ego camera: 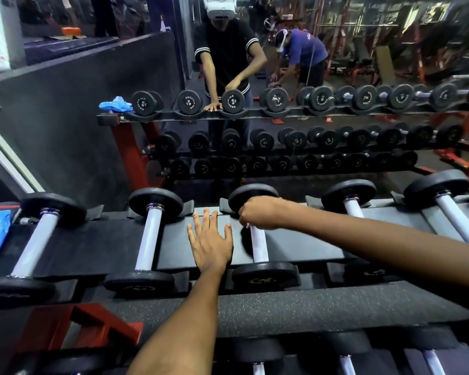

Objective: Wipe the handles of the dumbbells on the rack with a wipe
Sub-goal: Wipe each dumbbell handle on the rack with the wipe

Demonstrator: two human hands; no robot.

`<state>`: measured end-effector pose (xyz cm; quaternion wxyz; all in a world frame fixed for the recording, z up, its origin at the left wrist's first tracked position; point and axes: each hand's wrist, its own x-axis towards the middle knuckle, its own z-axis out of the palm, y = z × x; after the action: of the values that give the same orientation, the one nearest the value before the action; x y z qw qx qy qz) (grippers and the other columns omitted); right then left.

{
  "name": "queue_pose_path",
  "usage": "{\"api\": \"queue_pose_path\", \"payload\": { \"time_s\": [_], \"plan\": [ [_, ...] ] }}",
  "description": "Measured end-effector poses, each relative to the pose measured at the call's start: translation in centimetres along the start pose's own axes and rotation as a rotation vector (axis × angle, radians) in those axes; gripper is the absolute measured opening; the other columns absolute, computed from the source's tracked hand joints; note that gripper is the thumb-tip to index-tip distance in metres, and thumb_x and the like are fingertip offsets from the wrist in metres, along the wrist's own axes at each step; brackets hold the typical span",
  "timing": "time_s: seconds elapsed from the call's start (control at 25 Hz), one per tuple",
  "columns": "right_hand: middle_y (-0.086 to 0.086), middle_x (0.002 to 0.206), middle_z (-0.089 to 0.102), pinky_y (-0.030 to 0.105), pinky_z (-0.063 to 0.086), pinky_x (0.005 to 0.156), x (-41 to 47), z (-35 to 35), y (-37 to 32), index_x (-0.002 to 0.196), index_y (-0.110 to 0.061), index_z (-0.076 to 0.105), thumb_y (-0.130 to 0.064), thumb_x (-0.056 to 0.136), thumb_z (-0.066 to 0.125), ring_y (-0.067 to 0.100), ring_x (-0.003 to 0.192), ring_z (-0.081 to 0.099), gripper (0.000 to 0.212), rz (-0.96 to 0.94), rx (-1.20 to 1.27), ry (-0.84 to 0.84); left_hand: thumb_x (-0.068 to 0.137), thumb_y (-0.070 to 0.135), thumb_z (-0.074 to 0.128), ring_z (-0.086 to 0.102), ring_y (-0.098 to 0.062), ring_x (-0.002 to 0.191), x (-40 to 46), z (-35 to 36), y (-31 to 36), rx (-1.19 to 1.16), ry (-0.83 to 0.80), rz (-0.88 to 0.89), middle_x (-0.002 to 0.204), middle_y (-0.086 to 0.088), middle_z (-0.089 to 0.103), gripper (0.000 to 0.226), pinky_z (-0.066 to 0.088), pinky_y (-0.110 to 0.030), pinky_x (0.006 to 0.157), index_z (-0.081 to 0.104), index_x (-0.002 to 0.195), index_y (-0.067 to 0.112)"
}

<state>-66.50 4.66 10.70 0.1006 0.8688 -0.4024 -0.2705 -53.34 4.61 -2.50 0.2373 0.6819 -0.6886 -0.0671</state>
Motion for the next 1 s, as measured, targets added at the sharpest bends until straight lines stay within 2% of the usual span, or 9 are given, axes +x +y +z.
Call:
{"api": "queue_pose_path", "payload": {
  "time_s": [0.12,0.2,0.32,0.48,0.64,0.72,0.84,0.92,1.0],
  "plan": [
    [0.006,0.114,0.066,0.037,0.048,0.090,-2.1,1.4,-2.6,0.113,-0.016,0.066,0.001,0.087,0.042,0.024,0.103,0.060,0.039,-0.127,0.347,-0.094,0.098,0.046,0.034,-0.002,-0.020,0.150,0.3,-0.1,0.1,0.020,-0.011,0.015,0.162,0.002,0.016,0.060,-0.005,-0.041,0.121,0.029,0.151,0.021],
    [0.002,0.108,0.068,0.034,0.048,0.089,-4.3,1.9,-2.7,0.108,-0.018,0.069,0.000,0.088,0.045,0.018,0.097,0.060,0.035,-0.103,0.620,-0.050,0.098,0.047,0.033,-0.003,-0.020,0.150,0.2,0.2,-0.1,0.039,-0.014,0.013,0.162,0.001,0.013,0.060,-0.006,-0.042,0.121,0.026,0.152,0.021],
    [-0.003,0.096,0.067,0.023,0.049,0.077,-6.0,4.0,-1.8,0.102,-0.014,0.071,0.002,0.090,0.048,0.009,0.081,0.059,0.031,0.189,1.008,0.214,0.099,0.047,0.031,-0.004,-0.022,0.150,0.4,0.6,-0.2,0.067,-0.032,0.017,0.163,0.001,0.009,0.061,-0.007,-0.043,0.120,0.022,0.153,0.021],
    [0.015,0.096,0.057,0.022,0.057,0.060,-6.0,7.2,-4.4,0.095,-0.005,0.060,0.014,0.090,0.038,0.014,0.070,0.059,0.030,0.662,1.784,0.615,0.101,0.045,0.029,-0.007,-0.025,0.149,0.1,0.5,-0.2,0.114,-0.081,0.045,0.163,-0.001,0.004,0.061,-0.007,-0.046,0.119,0.016,0.154,0.019],
    [0.017,0.095,0.055,0.019,0.056,0.055,-8.0,6.0,-6.0,0.091,-0.003,0.055,0.012,0.092,0.040,0.019,0.070,0.059,0.021,0.852,2.081,0.763,0.101,0.040,0.031,-0.017,-0.027,0.148,1.5,-1.4,0.2,0.101,-0.339,-0.005,0.163,-0.003,-0.008,0.064,-0.009,-0.049,0.117,0.007,0.156,0.018],
    [0.020,0.099,0.054,0.021,0.056,0.056,-9.8,4.9,-6.4,0.097,0.002,0.053,0.013,0.091,0.040,0.024,0.077,0.059,0.018,0.907,2.155,0.818,0.098,0.033,0.042,0.007,-0.031,0.148,2.4,-3.8,1.9,-0.091,-0.449,-0.074,0.161,-0.010,0.016,0.059,0.009,-0.050,0.117,0.027,0.151,0.012],
    [0.030,0.113,0.052,0.024,0.057,0.059,-12.7,3.9,-6.3,0.110,0.009,0.051,0.012,0.091,0.040,0.033,0.096,0.056,0.022,0.925,2.230,0.867,0.092,0.013,0.051,0.051,-0.028,0.121,0.4,-7.0,6.3,-0.578,-0.208,0.094,0.128,-0.011,0.059,0.032,0.040,-0.038,0.102,0.061,0.122,0.009],
    [0.031,0.111,0.053,0.023,0.057,0.059,-14.9,3.4,-6.0,0.115,0.019,0.047,0.014,0.090,0.038,0.034,0.099,0.053,0.027,0.898,2.268,0.887,0.085,0.003,0.055,0.058,-0.021,0.104,-2.7,-8.6,9.5,-0.706,-0.067,0.284,0.112,-0.004,0.065,0.026,0.045,-0.032,0.093,0.069,0.106,0.012],
    [0.025,0.098,0.060,0.022,0.058,0.059,-17.3,3.0,-5.7,0.106,0.021,0.050,0.016,0.088,0.035,0.030,0.094,0.058,0.024,0.813,2.274,0.902,0.083,-0.001,0.059,0.060,-0.011,0.085,-5.5,-9.8,12.5,-0.800,-0.137,0.392,0.099,0.000,0.066,0.023,0.046,-0.020,0.081,0.071,0.097,0.013]
  ]
}}
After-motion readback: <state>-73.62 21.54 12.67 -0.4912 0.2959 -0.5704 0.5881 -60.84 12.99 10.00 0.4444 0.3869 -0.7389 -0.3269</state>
